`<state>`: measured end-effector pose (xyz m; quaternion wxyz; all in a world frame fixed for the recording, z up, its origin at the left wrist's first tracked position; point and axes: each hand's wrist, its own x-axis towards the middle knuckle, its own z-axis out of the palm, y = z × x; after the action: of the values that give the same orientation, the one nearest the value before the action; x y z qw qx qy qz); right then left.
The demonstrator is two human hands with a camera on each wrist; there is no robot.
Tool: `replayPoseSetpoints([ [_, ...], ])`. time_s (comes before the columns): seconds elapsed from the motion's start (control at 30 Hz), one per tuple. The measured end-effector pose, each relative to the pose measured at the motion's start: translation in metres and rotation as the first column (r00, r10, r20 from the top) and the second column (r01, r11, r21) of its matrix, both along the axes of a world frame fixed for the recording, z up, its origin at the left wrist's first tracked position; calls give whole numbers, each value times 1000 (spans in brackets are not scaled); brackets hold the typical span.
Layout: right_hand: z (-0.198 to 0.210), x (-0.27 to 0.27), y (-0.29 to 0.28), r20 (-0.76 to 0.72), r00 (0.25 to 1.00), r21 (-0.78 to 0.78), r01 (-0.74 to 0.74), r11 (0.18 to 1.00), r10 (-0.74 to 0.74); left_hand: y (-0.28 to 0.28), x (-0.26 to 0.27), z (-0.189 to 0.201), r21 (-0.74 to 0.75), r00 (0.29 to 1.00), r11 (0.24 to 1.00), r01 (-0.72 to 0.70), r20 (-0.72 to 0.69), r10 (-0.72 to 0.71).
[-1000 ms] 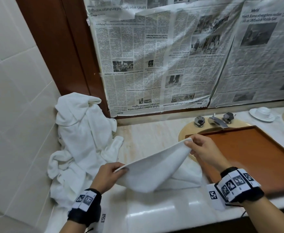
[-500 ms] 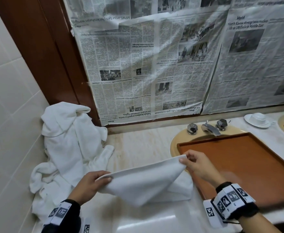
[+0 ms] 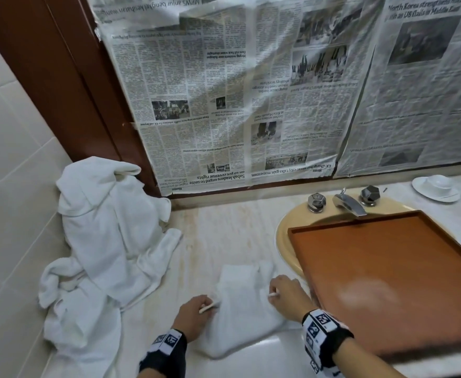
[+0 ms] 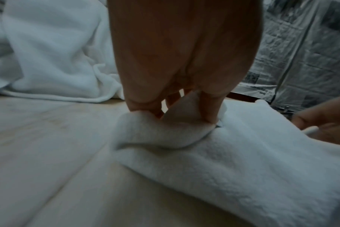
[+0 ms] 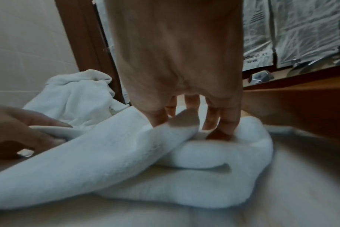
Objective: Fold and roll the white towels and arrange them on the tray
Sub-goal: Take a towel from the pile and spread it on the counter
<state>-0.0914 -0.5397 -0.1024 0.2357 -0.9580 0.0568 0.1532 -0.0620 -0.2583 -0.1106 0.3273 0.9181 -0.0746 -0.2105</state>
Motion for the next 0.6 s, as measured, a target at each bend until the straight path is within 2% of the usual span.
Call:
replayPoseSetpoints([
  [0.07, -1, 0, 1, 8, 1000, 54, 10, 998, -11, 0, -1, 0, -7, 999, 999, 51, -15, -51],
  [0.17, -2, -3, 0, -43, 995, 235, 97, 967, -90, 14, -1, 3, -24, 997, 997, 68, -38, -69],
  [0.27, 7, -1, 8, -68, 992, 350, 121, 929, -103, 28, 9, 20, -73, 1000, 997, 9, -19, -10],
  [0.33, 22, 17, 18, -23, 994, 403, 105, 909, -105, 32, 26, 43, -119, 997, 993, -27, 63, 34],
  [0.47, 85, 83, 22, 208, 955, 467, 93, 879, -211, 29, 87, 110, -230, 956, 973, -30, 278, 95],
  [0.6, 171, 132, 2, 414, 833, 618, 39, 785, -367, 40, 141, 178, -338, 885, 939, -63, 415, 208],
])
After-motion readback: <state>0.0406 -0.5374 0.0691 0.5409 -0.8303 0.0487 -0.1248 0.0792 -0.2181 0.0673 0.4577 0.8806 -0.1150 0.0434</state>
